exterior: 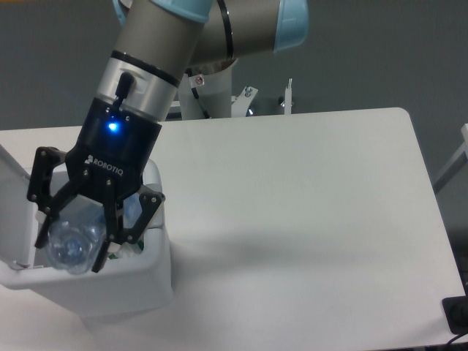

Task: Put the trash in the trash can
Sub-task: 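Open the gripper to drop the bottle and raise the arm away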

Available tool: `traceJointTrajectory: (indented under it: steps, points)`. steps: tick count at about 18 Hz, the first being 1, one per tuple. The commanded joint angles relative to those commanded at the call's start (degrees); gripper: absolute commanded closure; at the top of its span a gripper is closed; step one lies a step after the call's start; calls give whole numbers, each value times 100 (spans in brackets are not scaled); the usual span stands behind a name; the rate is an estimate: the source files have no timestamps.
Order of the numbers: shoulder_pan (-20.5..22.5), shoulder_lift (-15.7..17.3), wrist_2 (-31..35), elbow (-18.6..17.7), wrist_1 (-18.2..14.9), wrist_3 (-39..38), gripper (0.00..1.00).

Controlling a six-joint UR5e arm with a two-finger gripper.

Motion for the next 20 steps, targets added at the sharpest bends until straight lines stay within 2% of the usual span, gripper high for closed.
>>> traceJointTrajectory:
  steps: [3, 6, 9, 12, 14, 16, 18, 20]
  points:
    - [79, 36, 79, 61, -17, -193, 0]
    - [526, 44, 359, 44, -44, -527, 0]
    - [1009, 62, 1351, -201, -62, -607, 0]
    - [1300, 132, 1967, -439, -79, -484, 0]
    - [1529, 167, 2319, -457, -167, -29, 0]
    - [1573, 193, 2740, -483, -508, 892, 0]
    - [1643, 395, 3267, -492, -1113, 1840, 0]
    - [1679, 562, 3471, -518, -1737, 2528, 0]
